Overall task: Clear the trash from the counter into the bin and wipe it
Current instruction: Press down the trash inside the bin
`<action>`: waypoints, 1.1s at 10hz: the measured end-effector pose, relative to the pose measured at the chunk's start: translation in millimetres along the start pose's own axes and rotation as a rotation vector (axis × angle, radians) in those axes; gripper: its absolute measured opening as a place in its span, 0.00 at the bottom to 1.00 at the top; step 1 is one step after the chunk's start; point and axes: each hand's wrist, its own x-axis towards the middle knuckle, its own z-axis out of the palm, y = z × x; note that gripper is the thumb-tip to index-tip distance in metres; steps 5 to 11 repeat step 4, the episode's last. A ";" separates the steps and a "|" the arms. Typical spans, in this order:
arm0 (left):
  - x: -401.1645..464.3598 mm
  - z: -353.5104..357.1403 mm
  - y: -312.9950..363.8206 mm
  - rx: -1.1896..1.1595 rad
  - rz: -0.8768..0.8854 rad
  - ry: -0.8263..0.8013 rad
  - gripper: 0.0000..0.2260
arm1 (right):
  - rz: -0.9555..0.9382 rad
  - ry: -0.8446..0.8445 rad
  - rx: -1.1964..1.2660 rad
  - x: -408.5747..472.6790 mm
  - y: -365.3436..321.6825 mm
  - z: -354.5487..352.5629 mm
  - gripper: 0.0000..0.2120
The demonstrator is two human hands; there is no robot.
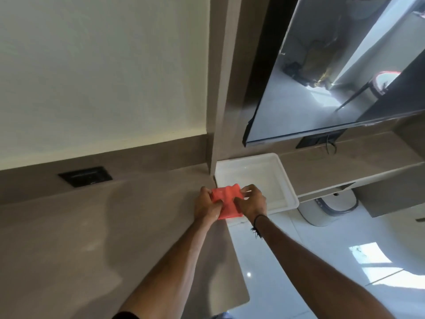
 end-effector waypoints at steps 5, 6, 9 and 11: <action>57.6 33.6 23.8 0.502 0.287 -0.105 0.13 | 0.068 -0.170 -0.126 78.6 -2.1 -30.1 0.20; 57.6 33.6 23.8 0.502 0.287 -0.105 0.13 | 0.068 -0.170 -0.126 78.6 -2.1 -30.1 0.20; 57.6 33.6 23.8 0.502 0.287 -0.105 0.13 | 0.068 -0.170 -0.126 78.6 -2.1 -30.1 0.20; 57.6 33.6 23.8 0.502 0.287 -0.105 0.13 | 0.068 -0.170 -0.126 78.6 -2.1 -30.1 0.20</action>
